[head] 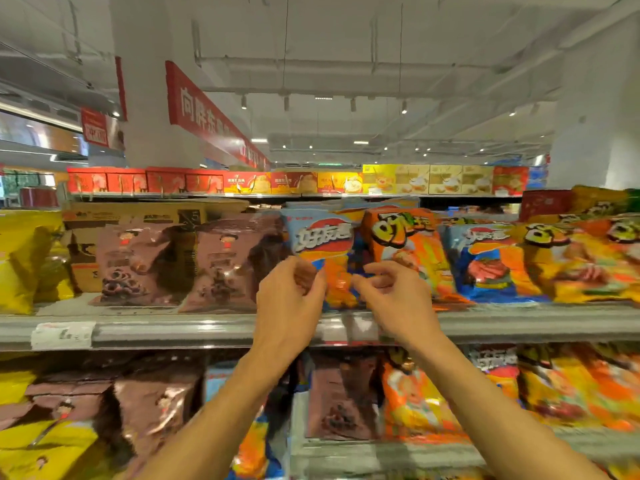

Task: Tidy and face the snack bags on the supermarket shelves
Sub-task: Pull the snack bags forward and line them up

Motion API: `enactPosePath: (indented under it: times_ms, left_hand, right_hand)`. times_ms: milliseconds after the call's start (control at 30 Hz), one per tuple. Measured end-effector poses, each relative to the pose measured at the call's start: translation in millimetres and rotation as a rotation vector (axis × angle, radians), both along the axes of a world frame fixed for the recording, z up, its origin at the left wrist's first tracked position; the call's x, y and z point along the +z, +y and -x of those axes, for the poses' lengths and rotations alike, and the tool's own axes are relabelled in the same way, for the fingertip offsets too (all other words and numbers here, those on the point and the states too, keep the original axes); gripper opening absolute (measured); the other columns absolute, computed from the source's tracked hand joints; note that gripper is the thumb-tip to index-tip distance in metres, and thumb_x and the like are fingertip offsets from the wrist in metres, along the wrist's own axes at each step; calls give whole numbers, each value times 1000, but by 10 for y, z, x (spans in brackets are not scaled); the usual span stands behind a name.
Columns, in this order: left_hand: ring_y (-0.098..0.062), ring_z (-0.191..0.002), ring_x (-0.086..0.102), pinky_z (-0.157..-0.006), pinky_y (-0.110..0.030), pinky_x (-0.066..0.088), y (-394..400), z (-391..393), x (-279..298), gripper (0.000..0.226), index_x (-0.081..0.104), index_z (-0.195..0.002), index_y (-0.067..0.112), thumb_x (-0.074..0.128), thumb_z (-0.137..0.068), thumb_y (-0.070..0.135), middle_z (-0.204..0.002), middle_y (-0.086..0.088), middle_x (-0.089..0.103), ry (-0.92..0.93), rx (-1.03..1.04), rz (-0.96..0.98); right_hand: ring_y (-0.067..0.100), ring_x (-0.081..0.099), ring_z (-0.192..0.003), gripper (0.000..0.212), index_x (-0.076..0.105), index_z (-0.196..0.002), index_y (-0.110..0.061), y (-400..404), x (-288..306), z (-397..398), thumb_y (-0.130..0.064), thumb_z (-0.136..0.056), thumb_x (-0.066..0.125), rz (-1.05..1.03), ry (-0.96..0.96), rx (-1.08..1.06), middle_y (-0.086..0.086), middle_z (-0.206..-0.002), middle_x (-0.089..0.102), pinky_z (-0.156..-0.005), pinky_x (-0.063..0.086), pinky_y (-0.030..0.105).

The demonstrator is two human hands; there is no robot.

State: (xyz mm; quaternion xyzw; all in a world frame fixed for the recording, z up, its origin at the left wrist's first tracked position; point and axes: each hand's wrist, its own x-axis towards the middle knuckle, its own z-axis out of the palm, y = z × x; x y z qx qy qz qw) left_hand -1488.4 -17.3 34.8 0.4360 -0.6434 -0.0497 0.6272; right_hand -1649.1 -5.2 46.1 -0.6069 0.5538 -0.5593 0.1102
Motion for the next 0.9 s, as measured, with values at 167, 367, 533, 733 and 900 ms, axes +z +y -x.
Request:
enactPosePath:
  times_ms: [167,367,533,733,900]
  left_hand:
    - [-14,-93,62,-88,-42,52,25,981,-13,21,62,-105,20,67,-92,36,-102,4,65,32,6,-84]
    - [-25,-131,47,-107,-42,41,-17,1648,46,80,40,-142,16,73,-81,55,-139,-3,50,-2,64,-248]
    - [-31,-137,42,-110,-49,40,-133,1762,193,134,22,-153,15,73,-51,84,-151,-10,37,23,83,-451]
    - [-25,-126,55,-109,-46,44,-327,1562,254,126,46,-143,14,79,-43,83,-138,-4,59,-40,-68,-656]
    - [-29,-136,45,-114,-41,38,-385,1488,321,143,21,-152,2,85,-47,74,-151,-12,43,-17,-105,-725]
  right_hand:
    - [16,70,-84,30,70,-110,-17,54,-8,1127,-39,-89,74,-44,-28,-9,-6,-79,73,-82,57,41]
    - [18,67,-97,33,70,-110,-19,-26,51,2055,-45,-89,72,-42,54,-107,-19,-77,61,-86,54,38]
    - [32,51,-123,60,57,-129,-12,-265,65,2454,-51,-86,72,-39,176,-248,11,-123,61,-102,43,43]
    - [31,60,-121,93,54,-134,-14,-585,203,2631,-76,-68,75,-328,130,-62,8,-131,64,-104,49,48]
    - [16,68,-88,77,75,-111,-16,-712,225,2641,-74,-61,77,-389,116,76,-4,-91,75,-90,55,39]
